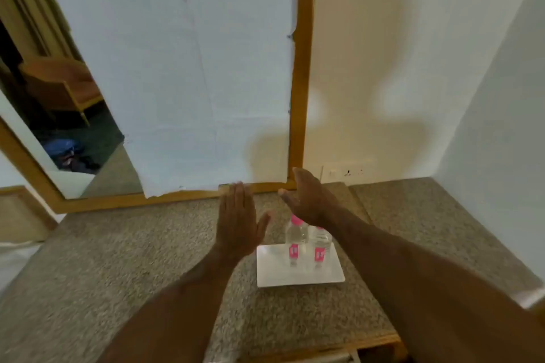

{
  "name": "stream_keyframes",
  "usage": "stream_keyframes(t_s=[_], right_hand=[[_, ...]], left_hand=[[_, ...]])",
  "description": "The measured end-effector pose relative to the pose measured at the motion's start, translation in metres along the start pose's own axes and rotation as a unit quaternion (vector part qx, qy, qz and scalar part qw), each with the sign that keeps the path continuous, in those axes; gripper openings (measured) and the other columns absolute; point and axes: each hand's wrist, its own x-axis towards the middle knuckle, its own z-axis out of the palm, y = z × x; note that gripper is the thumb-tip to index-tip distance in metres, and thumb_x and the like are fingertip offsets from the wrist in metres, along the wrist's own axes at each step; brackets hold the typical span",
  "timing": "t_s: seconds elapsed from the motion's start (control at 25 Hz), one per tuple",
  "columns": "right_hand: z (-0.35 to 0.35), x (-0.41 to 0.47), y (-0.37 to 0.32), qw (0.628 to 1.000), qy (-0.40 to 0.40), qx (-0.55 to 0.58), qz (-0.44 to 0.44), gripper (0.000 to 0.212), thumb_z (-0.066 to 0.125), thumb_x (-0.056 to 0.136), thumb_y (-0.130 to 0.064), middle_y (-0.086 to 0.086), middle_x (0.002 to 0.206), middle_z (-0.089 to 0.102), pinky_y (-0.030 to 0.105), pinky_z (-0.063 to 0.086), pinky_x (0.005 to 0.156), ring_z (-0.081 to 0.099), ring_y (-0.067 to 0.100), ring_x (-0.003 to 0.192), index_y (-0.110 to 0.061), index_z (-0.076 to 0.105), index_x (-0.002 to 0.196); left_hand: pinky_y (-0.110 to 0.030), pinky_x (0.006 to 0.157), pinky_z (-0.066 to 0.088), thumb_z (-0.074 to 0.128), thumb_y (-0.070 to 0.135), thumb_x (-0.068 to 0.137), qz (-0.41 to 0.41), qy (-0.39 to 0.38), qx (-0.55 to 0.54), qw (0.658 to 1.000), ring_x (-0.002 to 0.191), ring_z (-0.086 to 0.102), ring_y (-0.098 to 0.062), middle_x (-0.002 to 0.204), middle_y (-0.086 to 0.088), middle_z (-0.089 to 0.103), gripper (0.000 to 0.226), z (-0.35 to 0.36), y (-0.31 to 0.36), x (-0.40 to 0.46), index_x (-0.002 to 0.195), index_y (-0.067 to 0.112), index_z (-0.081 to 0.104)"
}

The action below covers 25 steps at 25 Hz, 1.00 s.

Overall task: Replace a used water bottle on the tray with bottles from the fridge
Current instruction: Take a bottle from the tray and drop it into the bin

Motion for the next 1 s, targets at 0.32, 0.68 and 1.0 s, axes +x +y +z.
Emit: stream_keyframes(t_s=[0.32,0.68,1.0], right_hand=[[0.039,-0.020,0.026,0.955,-0.163,-0.248,-0.007,0.071,0.065,0.075,-0.053,0.011,0.141,0.047,0.060,0.000,0.116,0.033,0.030,0.136,-0.023,0.040,0.134],[0.037,-0.019,0.042,0.977,-0.108,-0.182,0.018,0.025,0.061,0.083,-0.035,-0.001,0.108,0.065,0.065,-0.004,0.112,0.054,0.020,0.113,-0.025,0.059,0.106],[-0.015,-0.017,0.020,0.996,-0.049,-0.002,-0.069,0.031,0.066,0.080,-0.037,-0.004,0.099,0.068,0.050,0.040,0.103,0.060,0.015,0.090,-0.021,0.063,0.106]], left_hand=[[-0.056,0.112,0.030,0.036,0.057,0.089,-0.065,-0.184,-0.035,0.980,0.137,0.030,-0.042,0.145,-0.026,0.040,0.078,0.100,-0.010,-0.121,0.140,-0.002,0.032],[-0.053,0.118,0.009,0.030,0.064,0.088,-0.060,-0.281,-0.001,0.958,0.146,0.004,-0.043,0.157,-0.027,0.013,0.091,0.132,-0.014,-0.166,0.148,-0.003,0.013],[-0.063,0.097,0.044,0.037,0.050,0.080,-0.109,-0.275,0.016,0.955,0.123,0.048,-0.053,0.133,-0.037,0.050,0.080,0.126,0.023,-0.181,0.126,-0.014,0.049]])
